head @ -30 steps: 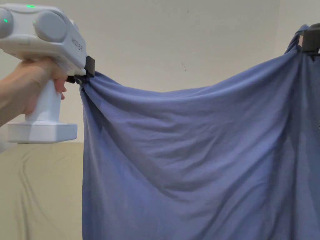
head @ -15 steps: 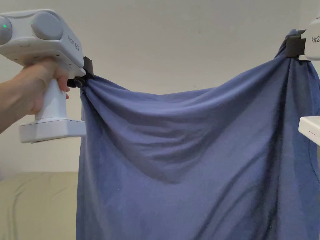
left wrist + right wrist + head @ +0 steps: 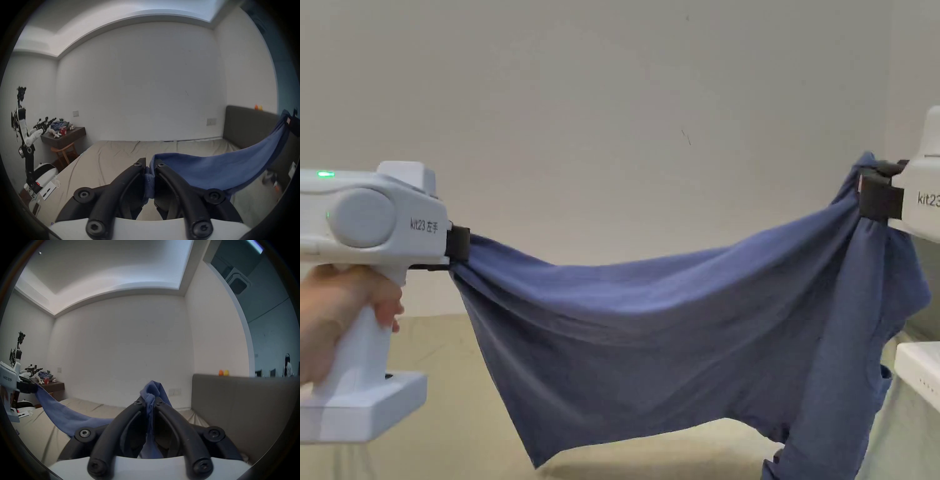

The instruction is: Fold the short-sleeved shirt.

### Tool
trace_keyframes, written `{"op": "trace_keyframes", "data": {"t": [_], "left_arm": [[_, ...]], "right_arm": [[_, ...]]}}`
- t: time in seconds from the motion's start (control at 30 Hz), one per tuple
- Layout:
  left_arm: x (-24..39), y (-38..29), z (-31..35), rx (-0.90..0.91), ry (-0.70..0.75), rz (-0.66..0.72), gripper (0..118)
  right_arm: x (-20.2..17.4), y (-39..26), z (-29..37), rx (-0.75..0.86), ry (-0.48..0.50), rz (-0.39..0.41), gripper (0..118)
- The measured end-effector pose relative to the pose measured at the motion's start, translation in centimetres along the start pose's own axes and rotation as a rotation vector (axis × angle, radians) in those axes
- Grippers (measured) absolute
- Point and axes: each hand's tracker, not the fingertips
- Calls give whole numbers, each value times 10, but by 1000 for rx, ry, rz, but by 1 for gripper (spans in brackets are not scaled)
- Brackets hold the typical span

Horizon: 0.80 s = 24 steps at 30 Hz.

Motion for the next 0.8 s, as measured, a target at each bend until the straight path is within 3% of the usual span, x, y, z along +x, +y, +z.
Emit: {"op": "trace_keyframes", "data": {"t": [0.03, 0.07, 0.1, 0.13, 0.17, 0.2, 0.23, 0.33, 0.37, 0.4, 0.43, 0.47, 0.5, 0.53, 0.57, 0.63, 0.7, 0.73, 0.8], "left_arm": [[3, -17, 12, -19, -37, -14, 6], [6, -32, 23, -23, -39, 8, 6], [9, -51, 38, -49, -81, 12, 6], [12, -69, 52, -78, -97, 7, 6], [13, -85, 65, -115, -119, 49, 6], [14, -103, 77, -165, -165, 93, 6], [11, -123, 88, -203, -155, 157, 6], [20, -187, 134, -273, -155, 159, 6], [24, -201, 142, -305, -130, 129, 6], [28, -221, 157, -348, -140, 78, 6], [32, -241, 169, -376, -134, 58, 6], [36, -259, 178, -421, -123, 43, 6], [38, -277, 185, -467, -137, 11, 6], [40, -292, 189, -510, -141, 20, 6], [42, -307, 192, -535, -138, 33, 6], [41, -333, 201, -573, -136, 82, 6], [39, -346, 204, -608, -132, 119, 6], [39, -350, 206, -614, -125, 111, 6], [41, -352, 209, -616, -108, 88, 6]], "right_arm": [[-1, -16, 20, -27, -17, -7, 7], [-2, -24, 38, 38, 9, 76, 7], [-3, -44, 57, -60, -10, 5, 7], [-4, -56, 75, -86, 0, 35, 7], [-7, -68, 92, -62, 12, 86, 7], [-8, -90, 115, -152, -33, 51, 7], [-11, -103, 137, -109, -39, 103, 7], [-4, -160, 194, -311, -37, -69, 7], [-5, -175, 211, -350, -27, -65, 7], [-8, -184, 227, -402, -39, 10, 7], [-9, -196, 245, -449, -63, 33, 7], [-8, -203, 257, -418, -48, 90, 7], [-5, -226, 271, -583, -26, -36, 7], [-4, -230, 277, -561, -26, 25, 7], [-4, -243, 283, -664, -40, -20, 7], [-6, -257, 298, -708, -32, 66, 7], [0, -265, 310, -702, -34, 13, 7], [4, -270, 311, -754, -51, -59, 7], [8, -272, 316, -740, -43, -27, 7]]}}
